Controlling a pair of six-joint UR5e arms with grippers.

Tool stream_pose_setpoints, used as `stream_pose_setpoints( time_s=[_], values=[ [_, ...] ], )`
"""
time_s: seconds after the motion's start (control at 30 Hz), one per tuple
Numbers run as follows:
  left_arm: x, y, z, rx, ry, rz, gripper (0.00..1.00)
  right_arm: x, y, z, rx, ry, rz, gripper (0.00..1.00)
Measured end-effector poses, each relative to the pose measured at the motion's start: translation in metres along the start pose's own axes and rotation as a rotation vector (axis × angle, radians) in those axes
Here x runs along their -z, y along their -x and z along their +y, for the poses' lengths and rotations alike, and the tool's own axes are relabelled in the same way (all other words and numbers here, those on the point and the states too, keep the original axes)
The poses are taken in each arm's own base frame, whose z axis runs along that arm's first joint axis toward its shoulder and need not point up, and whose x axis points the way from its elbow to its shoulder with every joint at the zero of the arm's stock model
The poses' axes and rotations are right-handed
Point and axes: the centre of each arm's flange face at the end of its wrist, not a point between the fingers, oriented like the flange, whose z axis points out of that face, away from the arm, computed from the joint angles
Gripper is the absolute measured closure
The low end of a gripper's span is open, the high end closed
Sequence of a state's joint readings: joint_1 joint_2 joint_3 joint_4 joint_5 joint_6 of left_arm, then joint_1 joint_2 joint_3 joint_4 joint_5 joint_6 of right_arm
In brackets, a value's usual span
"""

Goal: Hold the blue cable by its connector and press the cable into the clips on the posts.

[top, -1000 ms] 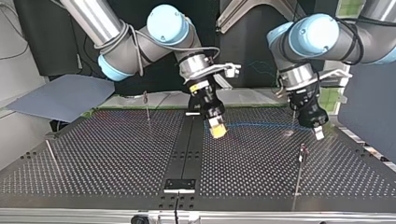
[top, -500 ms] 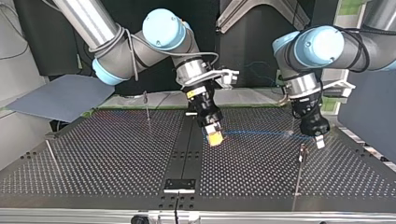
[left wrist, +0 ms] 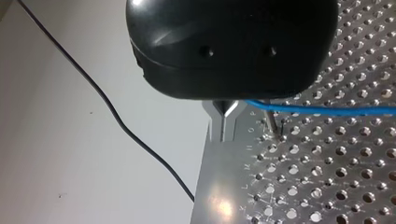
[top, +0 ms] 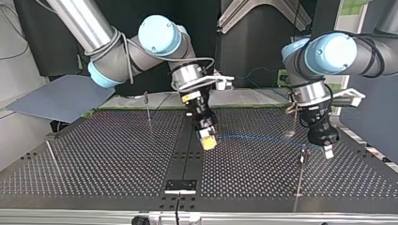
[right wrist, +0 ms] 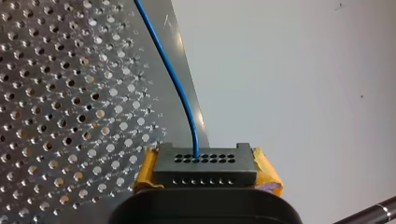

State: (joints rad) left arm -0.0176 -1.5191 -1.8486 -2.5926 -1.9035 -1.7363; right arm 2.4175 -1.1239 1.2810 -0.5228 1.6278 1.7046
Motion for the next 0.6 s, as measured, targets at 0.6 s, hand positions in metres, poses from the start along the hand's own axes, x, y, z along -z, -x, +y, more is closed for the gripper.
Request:
stream_pose_setpoints(
  time_s=[0.6],
  values=[
    [-0.021, -0.017, 0.015, -0.007, -0.006, 0.010, 1.00, -0.002, 0.001, 0.010, 0.006, 0.009, -0.007, 1.00]
  ],
)
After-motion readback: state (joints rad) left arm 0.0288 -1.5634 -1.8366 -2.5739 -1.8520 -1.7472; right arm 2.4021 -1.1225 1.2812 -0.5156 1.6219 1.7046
